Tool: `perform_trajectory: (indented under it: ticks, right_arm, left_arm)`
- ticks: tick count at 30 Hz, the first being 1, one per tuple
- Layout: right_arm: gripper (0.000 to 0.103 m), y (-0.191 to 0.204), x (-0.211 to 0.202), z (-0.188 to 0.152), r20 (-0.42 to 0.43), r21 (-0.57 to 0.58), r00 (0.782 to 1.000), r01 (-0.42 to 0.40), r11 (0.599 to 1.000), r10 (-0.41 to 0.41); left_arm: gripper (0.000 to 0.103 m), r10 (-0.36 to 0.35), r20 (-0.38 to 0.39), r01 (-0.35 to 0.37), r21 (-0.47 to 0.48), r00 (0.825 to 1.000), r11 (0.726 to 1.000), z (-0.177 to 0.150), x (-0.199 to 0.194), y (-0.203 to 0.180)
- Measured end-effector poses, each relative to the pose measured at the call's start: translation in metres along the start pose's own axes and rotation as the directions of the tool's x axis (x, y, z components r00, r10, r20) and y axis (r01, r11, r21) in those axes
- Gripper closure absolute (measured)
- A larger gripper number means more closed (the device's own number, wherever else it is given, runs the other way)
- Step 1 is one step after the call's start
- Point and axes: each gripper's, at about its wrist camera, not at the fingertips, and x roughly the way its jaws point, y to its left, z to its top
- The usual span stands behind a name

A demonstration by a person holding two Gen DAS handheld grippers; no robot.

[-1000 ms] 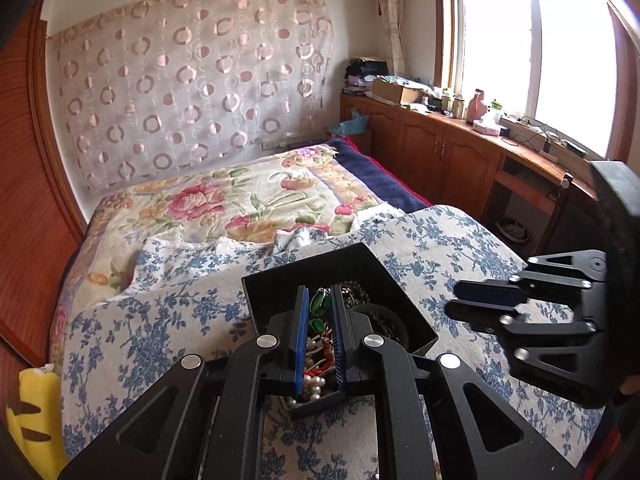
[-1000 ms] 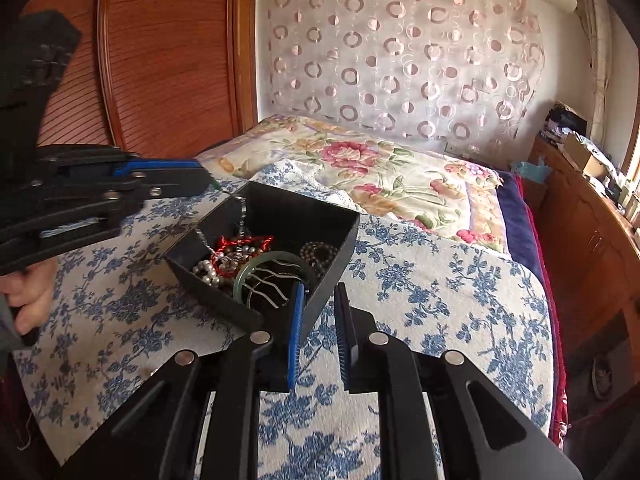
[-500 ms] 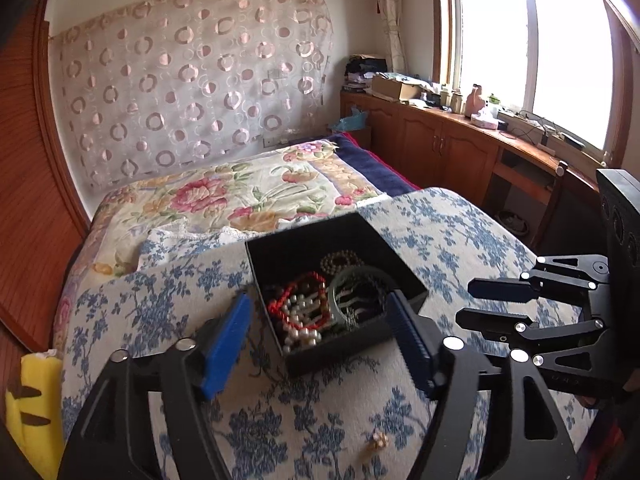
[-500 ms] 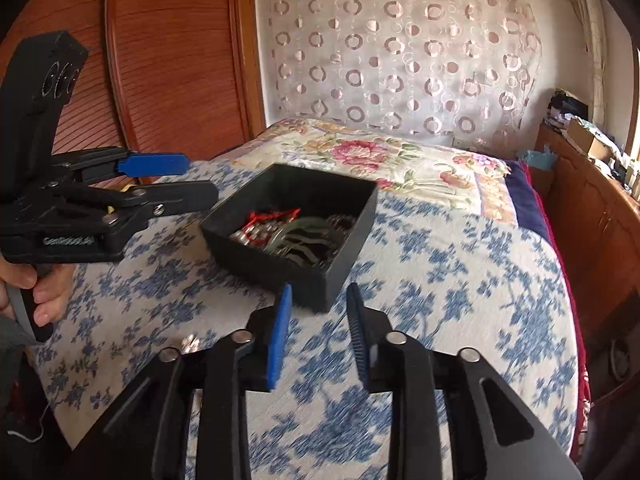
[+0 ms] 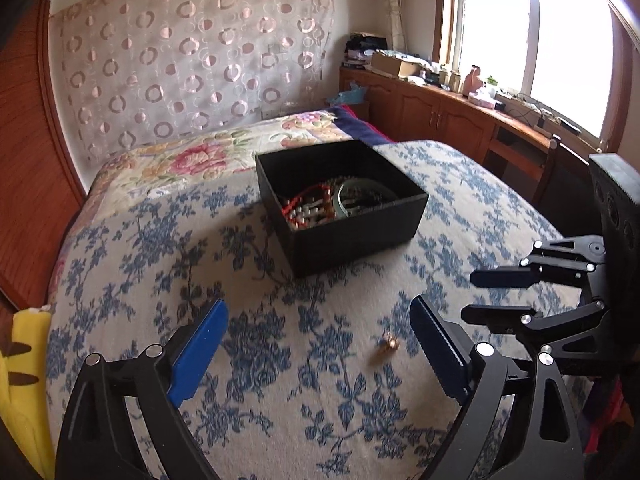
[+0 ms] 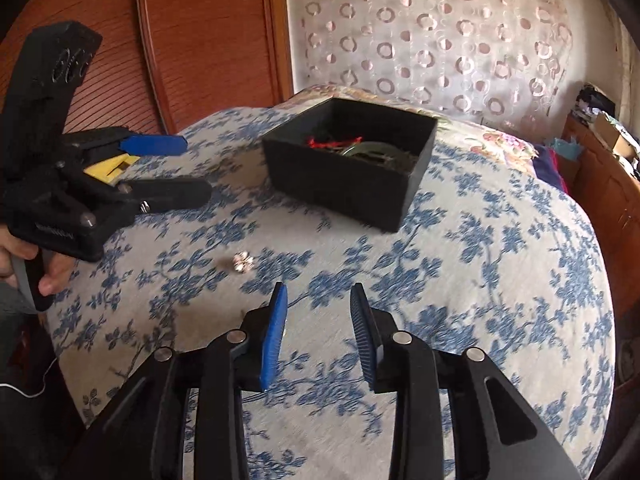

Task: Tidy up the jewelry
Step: 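Move both tools back to the gold ring and small gold earring, then grasp the gold ring with the right tool while the left tool grasps the gold earring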

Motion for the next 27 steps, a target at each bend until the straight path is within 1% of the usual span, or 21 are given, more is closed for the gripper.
perform_trajectory:
  ticks: [2, 6, 11, 13, 14, 16, 19, 25, 27]
  right_arm:
    - [0.056, 0.005, 0.001, -0.002, -0.011, -0.01, 1.0, -0.002, 1.0, 0.002]
    - [0.056, 0.016, 0.004, -0.004, -0.027, -0.033, 0.999, -0.023, 0.999, 0.022]
    - [0.056, 0.028, 0.013, -0.006, -0.074, -0.075, 0.997, -0.037, 0.997, 0.032]
    - [0.068, 0.03, 0.015, -0.007, -0.076, -0.1, 0.997, -0.012, 0.995, 0.005]
    - [0.082, 0.029, 0.015, -0.008, -0.075, -0.105, 0.997, -0.016, 0.994, 0.008]
    - [0.081, 0.027, 0.015, -0.007, -0.081, -0.095, 0.997, -0.025, 0.995, 0.017]
    - [0.081, 0.02, 0.013, -0.009, -0.079, -0.087, 0.997, -0.01, 0.996, 0.003]
    - [0.081, 0.009, 0.007, -0.016, -0.073, -0.068, 0.997, 0.002, 0.998, -0.007]
    - [0.081, 0.007, 0.005, -0.018, -0.072, -0.069, 0.997, 0.008, 0.998, -0.013]
  left_arm:
    - [0.014, 0.004, -0.021, -0.004, 0.002, 1.0, 1.0, -0.007, 0.005, 0.001]
    - [0.014, 0.006, -0.086, -0.005, 0.01, 0.996, 1.0, -0.02, 0.018, 0.006]
    - [0.014, 0.004, -0.136, -0.002, 0.016, 0.991, 1.0, -0.028, 0.03, 0.009]
    - [0.013, 0.011, -0.156, -0.008, 0.024, 0.988, 1.0, -0.029, 0.035, 0.009]
    - [0.009, 0.015, -0.158, -0.01, 0.032, 0.987, 0.999, -0.03, 0.035, 0.008]
    - [0.008, 0.003, -0.158, 0.003, 0.039, 0.987, 0.999, -0.03, 0.034, 0.007]
    - [0.007, 0.004, -0.165, 0.007, 0.069, 0.986, 0.998, -0.031, 0.034, 0.001]
    - [0.007, -0.025, -0.169, 0.04, 0.085, 0.985, 0.996, -0.035, 0.031, -0.001]
    - [0.007, -0.021, -0.168, 0.038, 0.095, 0.986, 0.995, -0.036, 0.029, -0.003]
